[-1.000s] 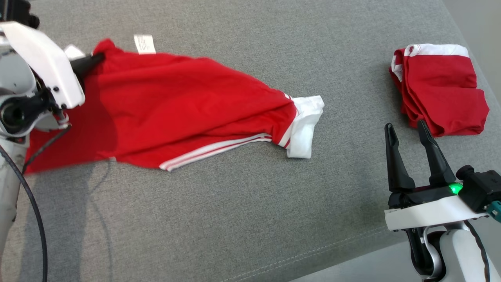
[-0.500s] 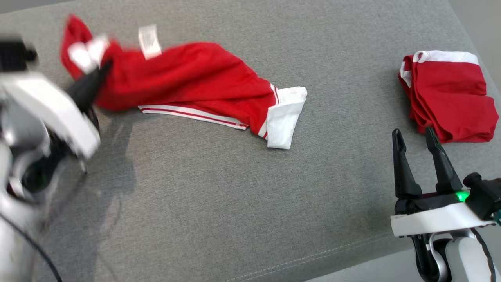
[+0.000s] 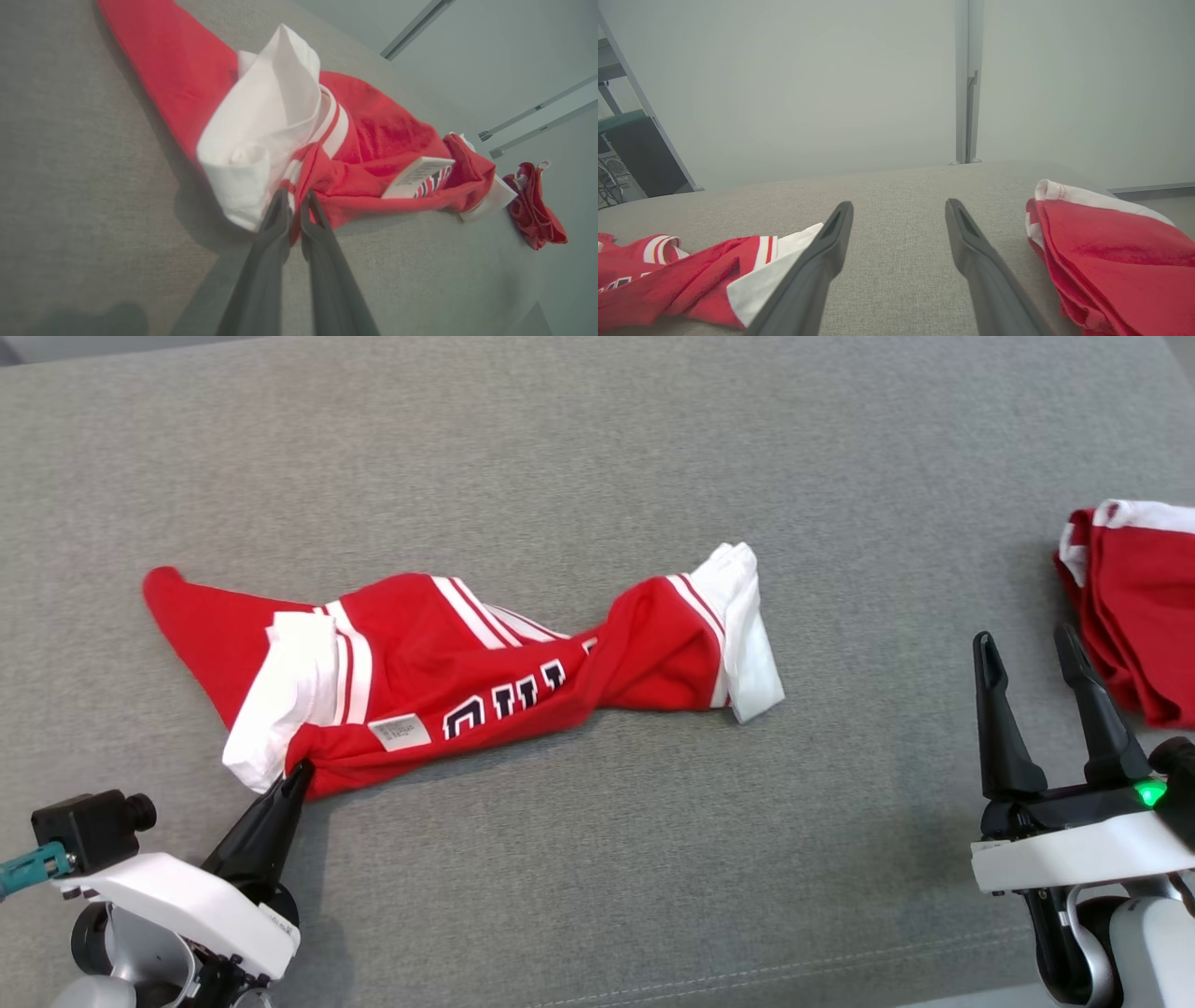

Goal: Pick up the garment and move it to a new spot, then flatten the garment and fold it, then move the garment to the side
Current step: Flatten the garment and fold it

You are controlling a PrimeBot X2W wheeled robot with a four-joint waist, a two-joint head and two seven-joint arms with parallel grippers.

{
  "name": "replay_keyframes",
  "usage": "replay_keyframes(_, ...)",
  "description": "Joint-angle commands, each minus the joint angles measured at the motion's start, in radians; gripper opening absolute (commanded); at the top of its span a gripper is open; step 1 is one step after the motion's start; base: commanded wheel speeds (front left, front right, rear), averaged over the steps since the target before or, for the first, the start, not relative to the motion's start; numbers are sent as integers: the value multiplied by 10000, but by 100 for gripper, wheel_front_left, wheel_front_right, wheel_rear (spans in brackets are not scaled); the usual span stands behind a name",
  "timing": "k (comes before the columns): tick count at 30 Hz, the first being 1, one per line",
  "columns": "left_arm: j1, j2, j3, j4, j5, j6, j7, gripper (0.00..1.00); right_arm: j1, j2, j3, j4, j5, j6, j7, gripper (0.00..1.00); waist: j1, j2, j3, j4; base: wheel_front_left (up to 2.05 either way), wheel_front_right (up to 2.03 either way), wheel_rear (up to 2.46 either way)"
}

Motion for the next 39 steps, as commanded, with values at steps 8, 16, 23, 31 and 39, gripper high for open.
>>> replay_keyframes(8, 298, -242, 332, 410, -340, -199, -469, 46, 200, -180, -63, -645, -126, 33, 309, 100, 0, 0, -169, 451, 0, 0, 0)
replay_keyframes(16, 594, -55, 537, -127, 97, -37, -1020, 100, 520, -73, -658, -766, -171, 33, 344, 100, 0, 0, -504, 630, 0, 0, 0)
replay_keyframes(23, 452, 528, 955, -1319, 1347, 680, -1680, 100, 558, -78, -984, -972, -287, 33, 417, 100, 0, 0, -765, 828, 0, 0, 0)
replay_keyframes(31, -15, 896, 1320, -2038, 2953, 2068, -2184, 100, 344, -258, -959, -1079, -571, 33, 490, 100, 0, 0, -1160, 893, 0, 0, 0)
replay_keyframes(39, 977, 481, 1617, -2204, 3503, 3103, -2812, 100, 889, -175, -680, -900, -708, 33, 459, 100, 0, 0, -1747, 839, 0, 0, 0)
